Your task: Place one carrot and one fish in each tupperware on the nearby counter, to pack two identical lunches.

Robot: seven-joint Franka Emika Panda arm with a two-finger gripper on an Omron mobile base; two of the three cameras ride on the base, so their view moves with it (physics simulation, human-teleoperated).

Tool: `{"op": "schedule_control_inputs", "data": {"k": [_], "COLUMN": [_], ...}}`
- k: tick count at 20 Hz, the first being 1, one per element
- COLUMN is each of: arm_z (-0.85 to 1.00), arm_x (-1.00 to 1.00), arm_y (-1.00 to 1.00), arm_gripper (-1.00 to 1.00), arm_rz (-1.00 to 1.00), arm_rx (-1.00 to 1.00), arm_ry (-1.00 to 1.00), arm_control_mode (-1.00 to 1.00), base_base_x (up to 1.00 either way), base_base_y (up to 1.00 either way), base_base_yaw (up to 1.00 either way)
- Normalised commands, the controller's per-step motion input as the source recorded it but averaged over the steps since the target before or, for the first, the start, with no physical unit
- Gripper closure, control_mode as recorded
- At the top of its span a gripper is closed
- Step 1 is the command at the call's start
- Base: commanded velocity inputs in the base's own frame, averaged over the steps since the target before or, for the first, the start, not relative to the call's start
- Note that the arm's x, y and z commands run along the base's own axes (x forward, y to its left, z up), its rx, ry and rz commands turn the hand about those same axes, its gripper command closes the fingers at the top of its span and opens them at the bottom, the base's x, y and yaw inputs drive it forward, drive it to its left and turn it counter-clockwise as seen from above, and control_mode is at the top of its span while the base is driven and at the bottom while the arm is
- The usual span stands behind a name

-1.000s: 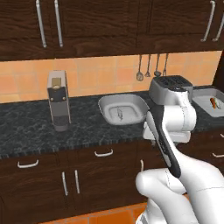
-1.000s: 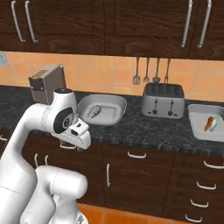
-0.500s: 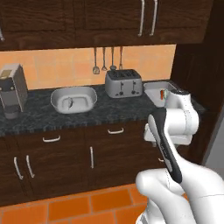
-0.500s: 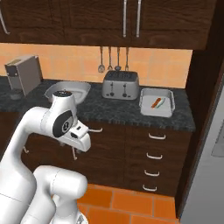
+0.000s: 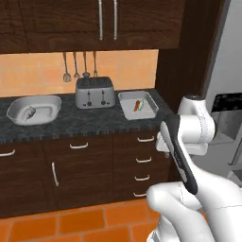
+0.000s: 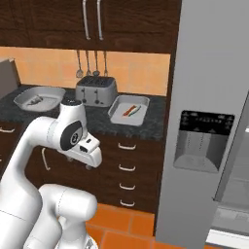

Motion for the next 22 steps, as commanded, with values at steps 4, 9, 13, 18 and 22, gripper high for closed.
{"op": "schedule_control_inputs", "data": {"k": [4,9,13,18,22], "arm_z": [0.00,0.00,0.00,0.00,0.00], "arm_x": [0.00,0.00,0.00,0.00,0.00], "arm_y": [0.00,0.00,0.00,0.00,0.00], "arm_gripper": [-1.00,-1.00,-1.00,-1.00,-1.00], "arm_rz": [0.00,0.00,0.00,0.00,0.00], "arm_rx": [0.00,0.00,0.00,0.00,0.00], "arm_ry": [0.00,0.00,0.00,0.00,0.00], "arm_control_mode": [1.00,1.00,1.00,1.00,1.00], "base_base_x": [0.00,0.06,0.41,0.42,0.17], "base_base_y": [-1.00,-1.00,-0.96,-0.86,-0.73], "base_base_yaw": [0.12,0.02,0.00,-0.01,0.00]}}
